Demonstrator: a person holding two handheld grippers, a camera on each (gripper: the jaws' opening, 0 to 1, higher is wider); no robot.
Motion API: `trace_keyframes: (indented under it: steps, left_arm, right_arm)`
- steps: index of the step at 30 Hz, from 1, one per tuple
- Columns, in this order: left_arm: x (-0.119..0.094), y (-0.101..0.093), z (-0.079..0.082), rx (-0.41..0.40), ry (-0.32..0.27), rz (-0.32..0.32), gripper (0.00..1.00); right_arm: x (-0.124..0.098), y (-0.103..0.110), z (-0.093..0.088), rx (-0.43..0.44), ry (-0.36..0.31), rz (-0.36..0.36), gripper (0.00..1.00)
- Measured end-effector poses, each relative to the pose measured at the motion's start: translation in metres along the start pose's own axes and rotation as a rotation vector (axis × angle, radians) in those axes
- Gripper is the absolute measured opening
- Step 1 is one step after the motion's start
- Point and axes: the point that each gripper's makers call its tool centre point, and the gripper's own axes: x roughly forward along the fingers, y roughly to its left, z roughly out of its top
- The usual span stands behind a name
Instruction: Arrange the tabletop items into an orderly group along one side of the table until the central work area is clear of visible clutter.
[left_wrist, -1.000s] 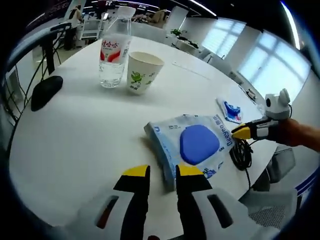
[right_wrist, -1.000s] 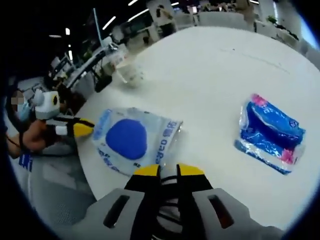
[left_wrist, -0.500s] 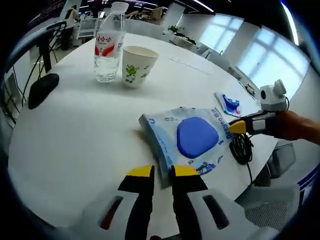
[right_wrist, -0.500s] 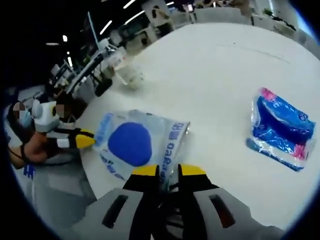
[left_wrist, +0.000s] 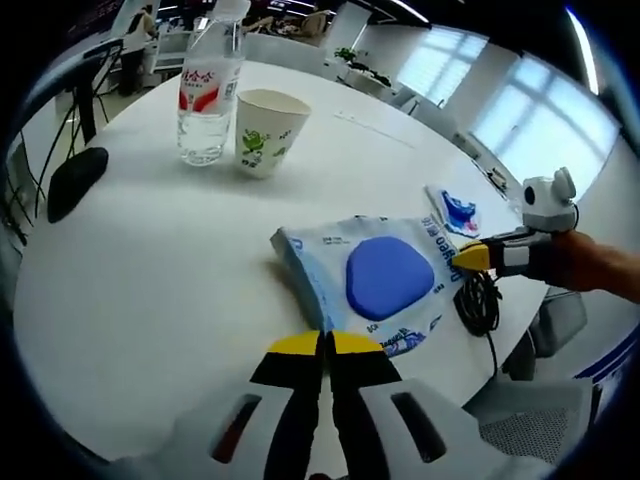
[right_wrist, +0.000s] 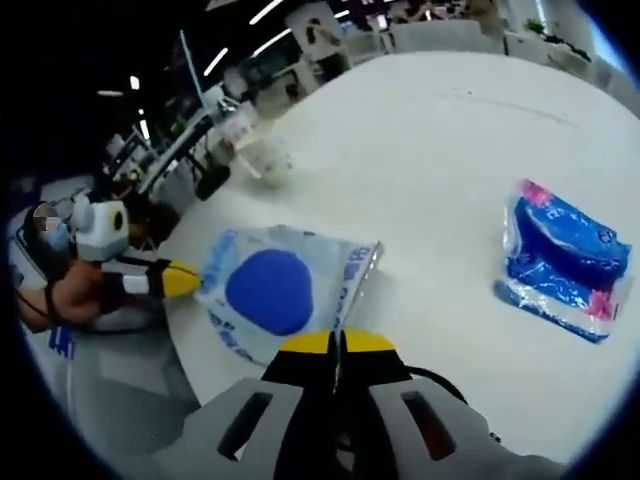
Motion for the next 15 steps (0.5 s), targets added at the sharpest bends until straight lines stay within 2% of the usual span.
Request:
trace_keyframes:
  steps: [5,15]
  left_arm:
    - [0.006,-0.006,0.015,0.038,0.001,-0.021,0.0]
    - [0.032,-0.019,0.053,0.066,-0.026,-0.05,0.0]
  right_arm:
    - [-0.01,-0.004,0.006,0.0,-0.022,-0.001,0.0]
    - [-0.024,-0.031,0.018,0.05,-0.079,-0.053,0.0]
